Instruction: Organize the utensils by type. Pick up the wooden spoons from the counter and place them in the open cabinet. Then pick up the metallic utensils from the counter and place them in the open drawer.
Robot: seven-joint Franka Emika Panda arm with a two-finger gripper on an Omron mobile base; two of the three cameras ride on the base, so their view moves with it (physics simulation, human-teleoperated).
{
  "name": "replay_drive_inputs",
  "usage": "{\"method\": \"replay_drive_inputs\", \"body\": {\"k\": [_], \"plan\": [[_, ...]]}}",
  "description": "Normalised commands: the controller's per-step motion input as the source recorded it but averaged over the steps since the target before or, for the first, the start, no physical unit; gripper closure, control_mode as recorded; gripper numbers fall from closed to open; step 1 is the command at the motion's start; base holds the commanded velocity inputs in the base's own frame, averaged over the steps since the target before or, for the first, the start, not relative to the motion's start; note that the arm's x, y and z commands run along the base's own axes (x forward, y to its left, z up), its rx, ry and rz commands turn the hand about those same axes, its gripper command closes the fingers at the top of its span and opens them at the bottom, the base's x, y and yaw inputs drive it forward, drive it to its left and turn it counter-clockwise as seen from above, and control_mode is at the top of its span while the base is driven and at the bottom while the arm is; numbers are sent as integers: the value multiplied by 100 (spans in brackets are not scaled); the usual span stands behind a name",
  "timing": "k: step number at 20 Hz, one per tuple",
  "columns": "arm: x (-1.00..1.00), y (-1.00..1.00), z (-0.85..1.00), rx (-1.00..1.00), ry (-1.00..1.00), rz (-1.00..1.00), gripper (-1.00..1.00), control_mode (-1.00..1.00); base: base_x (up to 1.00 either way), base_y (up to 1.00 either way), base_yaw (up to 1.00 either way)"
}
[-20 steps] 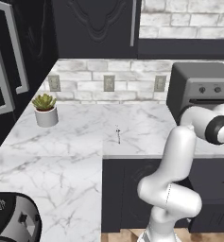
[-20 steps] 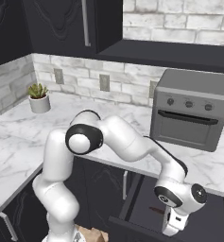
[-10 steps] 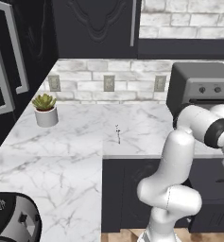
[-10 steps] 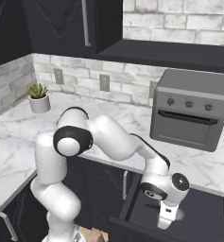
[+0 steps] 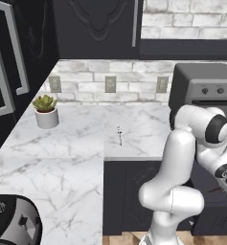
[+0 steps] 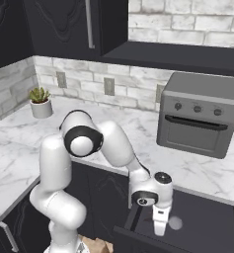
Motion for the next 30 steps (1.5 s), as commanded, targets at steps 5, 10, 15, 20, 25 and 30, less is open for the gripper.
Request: {"method": "replay_drive_inputs", "body": {"k": [5,10,15,20,25,30], "plan": [[24,-10,-26,0,30,2,100,-100,0,0,0],[24,-19,-20,7,22,3,100,-100,0,0,0],[10,-31,-18,16,6,7,100,-100,0,0,0],[6,-41,-21,16,1,8,100,-100,0,0,0],[27,-28,-5,18,0,4,100,-100,0,0,0],[19,-11,-10,17,0,0,100,-100,0,0,0]]}}
